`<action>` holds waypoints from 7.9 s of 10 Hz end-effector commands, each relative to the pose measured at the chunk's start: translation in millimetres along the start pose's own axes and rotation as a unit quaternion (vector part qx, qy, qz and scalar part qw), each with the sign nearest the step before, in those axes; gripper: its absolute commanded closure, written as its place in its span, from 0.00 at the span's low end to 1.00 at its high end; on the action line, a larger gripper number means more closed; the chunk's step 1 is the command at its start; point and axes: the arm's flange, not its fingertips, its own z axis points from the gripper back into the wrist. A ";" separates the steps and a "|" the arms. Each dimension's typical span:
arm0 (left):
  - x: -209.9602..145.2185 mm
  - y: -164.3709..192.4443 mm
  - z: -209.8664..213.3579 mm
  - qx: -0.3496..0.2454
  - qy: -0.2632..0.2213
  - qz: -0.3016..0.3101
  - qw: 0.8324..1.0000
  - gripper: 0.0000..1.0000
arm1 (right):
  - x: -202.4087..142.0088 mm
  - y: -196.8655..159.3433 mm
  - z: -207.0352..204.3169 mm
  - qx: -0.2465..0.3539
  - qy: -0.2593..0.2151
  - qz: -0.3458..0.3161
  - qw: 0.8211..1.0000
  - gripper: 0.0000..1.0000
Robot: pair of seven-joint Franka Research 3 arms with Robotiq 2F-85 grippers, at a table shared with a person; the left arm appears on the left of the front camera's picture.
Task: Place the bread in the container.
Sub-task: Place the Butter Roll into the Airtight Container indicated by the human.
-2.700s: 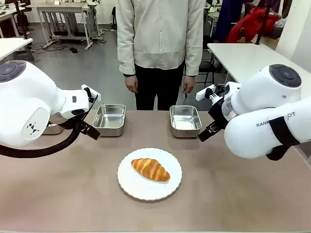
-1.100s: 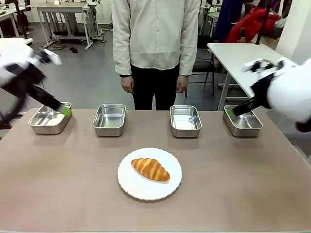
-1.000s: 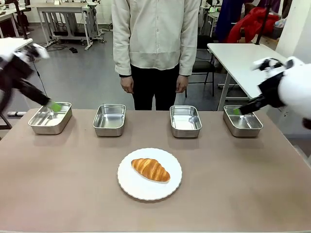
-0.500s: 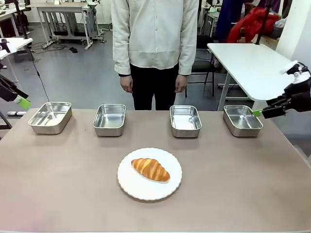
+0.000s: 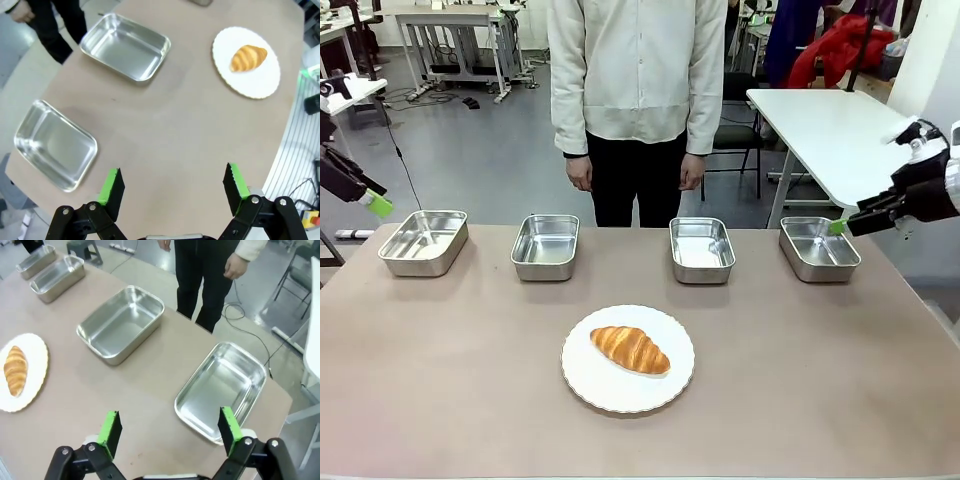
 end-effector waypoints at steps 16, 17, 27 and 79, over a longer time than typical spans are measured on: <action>-64.2 25.6 78.6 -0.032 -0.156 -0.132 0.978 0.00 | 9.3 -122.5 121.4 0.119 -0.065 0.031 0.990 0.00; -60.7 22.9 78.5 -0.025 -0.148 -0.114 0.982 0.00 | 10.0 -122.5 123.3 0.115 -0.074 0.025 0.990 0.00; -46.9 16.7 87.8 -0.024 -0.156 -0.066 0.985 0.00 | 13.2 -117.9 126.5 0.108 -0.076 0.006 0.991 0.00; -46.9 16.7 87.8 -0.024 -0.156 -0.066 0.985 0.00 | 13.2 -117.9 126.5 0.108 -0.076 0.006 0.991 0.00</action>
